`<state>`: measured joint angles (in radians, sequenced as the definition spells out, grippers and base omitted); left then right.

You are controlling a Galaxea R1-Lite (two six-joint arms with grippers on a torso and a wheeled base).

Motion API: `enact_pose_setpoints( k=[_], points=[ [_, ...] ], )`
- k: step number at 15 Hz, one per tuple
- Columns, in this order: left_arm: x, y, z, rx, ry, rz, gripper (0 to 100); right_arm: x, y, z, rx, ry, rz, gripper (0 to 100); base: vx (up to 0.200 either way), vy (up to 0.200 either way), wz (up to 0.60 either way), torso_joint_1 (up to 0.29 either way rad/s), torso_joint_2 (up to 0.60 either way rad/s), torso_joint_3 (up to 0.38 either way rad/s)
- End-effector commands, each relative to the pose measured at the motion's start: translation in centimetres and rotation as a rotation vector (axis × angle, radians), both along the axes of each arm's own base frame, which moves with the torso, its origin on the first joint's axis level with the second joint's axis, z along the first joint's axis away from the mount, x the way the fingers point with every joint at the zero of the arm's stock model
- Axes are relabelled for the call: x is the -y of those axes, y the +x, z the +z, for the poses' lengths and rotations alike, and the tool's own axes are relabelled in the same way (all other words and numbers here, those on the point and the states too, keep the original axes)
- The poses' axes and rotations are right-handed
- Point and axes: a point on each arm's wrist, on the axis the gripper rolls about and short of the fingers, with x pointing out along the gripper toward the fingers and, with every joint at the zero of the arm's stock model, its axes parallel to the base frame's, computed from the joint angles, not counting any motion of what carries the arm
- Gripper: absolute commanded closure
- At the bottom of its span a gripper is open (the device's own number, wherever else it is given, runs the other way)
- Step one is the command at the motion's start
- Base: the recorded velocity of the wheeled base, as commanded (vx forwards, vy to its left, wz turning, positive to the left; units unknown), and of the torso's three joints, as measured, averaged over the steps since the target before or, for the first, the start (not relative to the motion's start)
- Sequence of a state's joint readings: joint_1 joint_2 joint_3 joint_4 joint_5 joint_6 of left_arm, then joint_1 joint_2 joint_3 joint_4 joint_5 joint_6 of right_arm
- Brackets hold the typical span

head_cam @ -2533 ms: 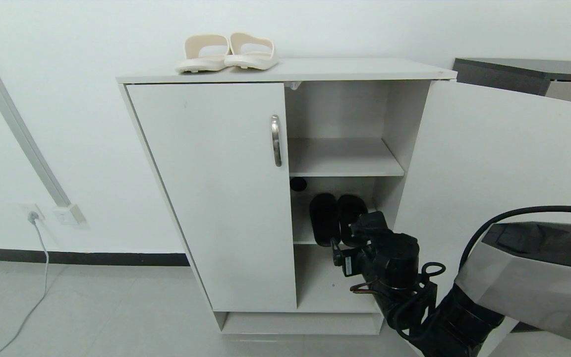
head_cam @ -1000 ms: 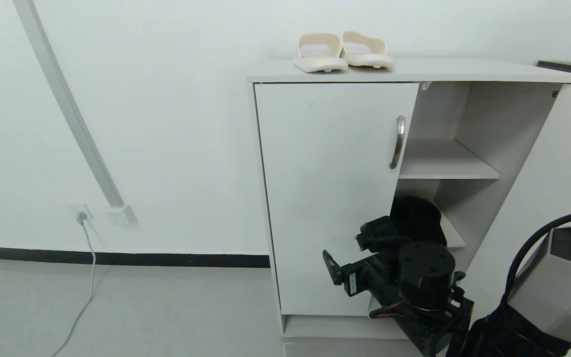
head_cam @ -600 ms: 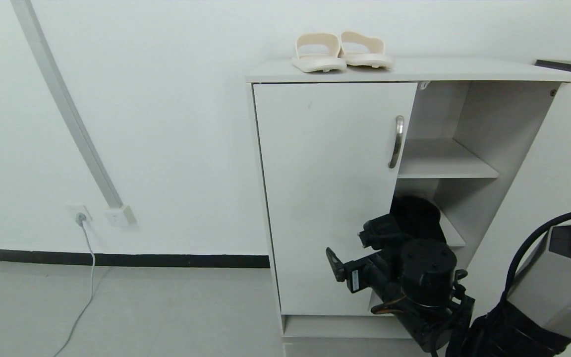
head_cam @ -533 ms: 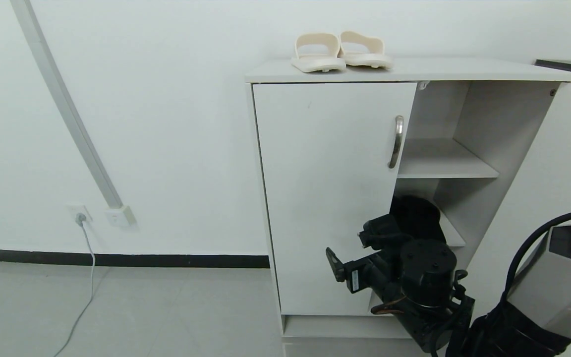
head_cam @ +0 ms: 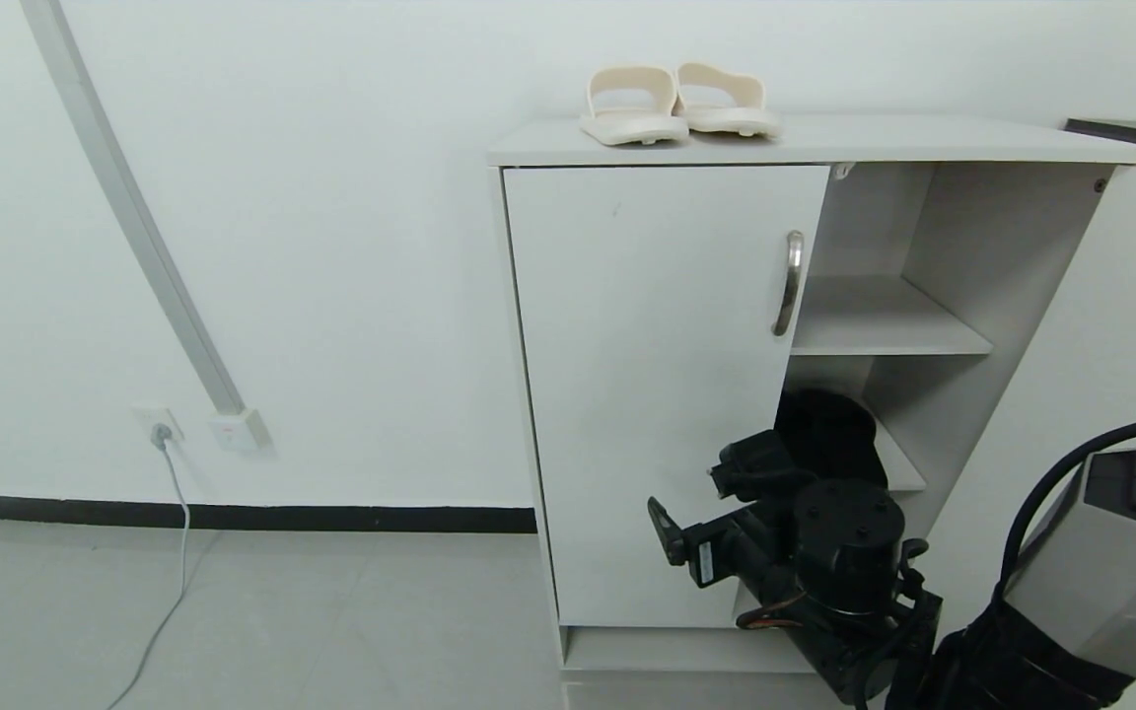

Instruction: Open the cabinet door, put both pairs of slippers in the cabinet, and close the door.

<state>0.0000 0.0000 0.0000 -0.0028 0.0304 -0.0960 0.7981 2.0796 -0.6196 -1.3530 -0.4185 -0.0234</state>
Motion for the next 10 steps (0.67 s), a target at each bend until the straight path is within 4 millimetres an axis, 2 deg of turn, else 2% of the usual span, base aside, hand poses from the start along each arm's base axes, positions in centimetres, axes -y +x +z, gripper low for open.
enact_pose_setpoints(
  k=[1,3,6,10],
  points=[
    [0.0,0.01,0.01,-0.001,-0.001,0.0,100,-0.05,0.0,-0.12,-0.002,-0.004,0.001,0,0.0,0.0,0.0,0.007,-0.22,-0.222],
    [0.0,0.01,0.01,-0.001,-0.001,0.0,100,-0.03,0.05,-0.09,-0.001,-0.002,-0.001,0,0.0,0.0,0.0,0.019,-0.15,-0.322],
    [0.0,0.0,0.05,0.0,-0.002,0.002,100,-0.05,-0.07,-0.03,0.003,-0.009,0.002,0,0.0,0.0,0.0,0.038,-0.52,-0.362],
    [0.0,0.01,0.01,-0.001,-0.002,0.002,100,-0.05,-0.07,-0.01,0.004,-0.007,0.002,0,0.0,0.0,0.0,0.108,-0.46,-0.35]
  ],
)
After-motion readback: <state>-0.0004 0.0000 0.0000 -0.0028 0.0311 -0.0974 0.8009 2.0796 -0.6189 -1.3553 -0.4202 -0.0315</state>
